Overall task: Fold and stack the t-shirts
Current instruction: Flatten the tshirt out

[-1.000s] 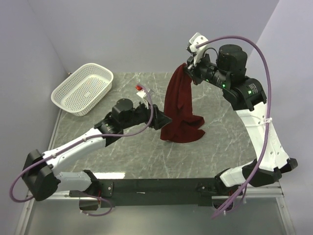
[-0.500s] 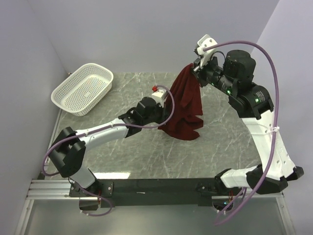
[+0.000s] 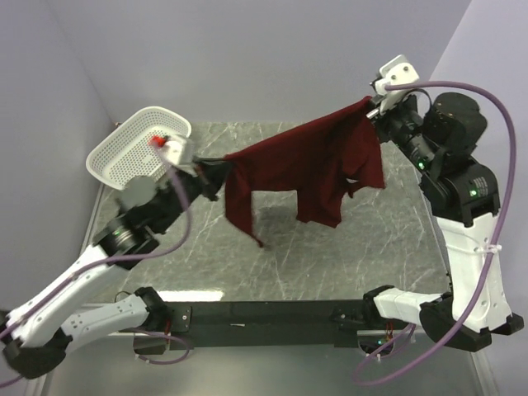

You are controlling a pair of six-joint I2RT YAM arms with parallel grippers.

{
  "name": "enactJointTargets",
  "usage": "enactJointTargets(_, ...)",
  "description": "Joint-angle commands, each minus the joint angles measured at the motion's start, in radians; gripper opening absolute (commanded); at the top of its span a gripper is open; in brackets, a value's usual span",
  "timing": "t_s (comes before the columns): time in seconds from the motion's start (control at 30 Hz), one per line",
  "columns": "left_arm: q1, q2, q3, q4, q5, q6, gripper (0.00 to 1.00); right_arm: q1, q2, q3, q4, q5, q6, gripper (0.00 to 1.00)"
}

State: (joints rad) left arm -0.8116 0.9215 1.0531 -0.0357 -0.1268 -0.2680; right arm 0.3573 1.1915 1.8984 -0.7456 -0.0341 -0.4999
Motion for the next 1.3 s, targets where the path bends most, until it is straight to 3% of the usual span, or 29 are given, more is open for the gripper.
enactJointTargets(0.0,0.005,-0.106,0.048,-0.039,-0.076,0.084,0.01,-0.02,-0.018,0.111,-0.001,-0.019,-0.046,0.0)
enactJointTargets(0.3,0.005,-0.233,0.226,0.03,-0.223,0.235,0.01,-0.126,-0.009,0.315,-0.181,-0.105,-0.189,0.0)
enactJointTargets(0.5,0.005,-0.188,0.389,0.028,-0.142,0.308,0.01,-0.173,0.006,0.464,-0.28,-0.281,-0.221,0.0)
enactJointTargets(0.63,0.005,-0.191,0.432,0.063,-0.09,0.285,0.01,-0.271,0.042,0.634,-0.319,-0.386,-0.207,0.0)
enactJointTargets(0.7,0.005,-0.207,0.43,0.068,-0.097,0.229,0.01,-0.281,0.037,0.643,-0.334,-0.398,-0.212,0.0)
enactJointTargets(0.8,0.005,-0.216,0.389,0.025,-0.17,0.172,0.01,-0.282,0.028,0.572,-0.339,-0.382,-0.219,0.0)
enactJointTargets(0.87,0.005,-0.211,0.325,-0.013,-0.291,0.144,0.0,-0.282,0.022,0.497,-0.319,-0.371,-0.223,0.0)
enactJointTargets(1.07,0.023,-0.112,0.093,-0.03,-0.503,0.032,0.01,-0.281,0.003,0.023,-0.114,-0.36,-0.18,0.0)
enactJointTargets(1.13,0.117,-0.061,0.035,-0.044,-0.434,-0.028,0.01,-0.284,0.052,-0.129,-0.023,-0.342,-0.169,0.0)
enactJointTargets(1.2,0.22,0.02,-0.031,-0.047,-0.239,-0.135,0.0,-0.282,0.139,-0.247,0.072,-0.317,-0.169,0.0)
enactJointTargets(1.27,0.349,0.083,-0.08,0.008,-0.138,-0.19,0.0,-0.281,0.219,-0.28,0.126,-0.311,-0.163,0.0)
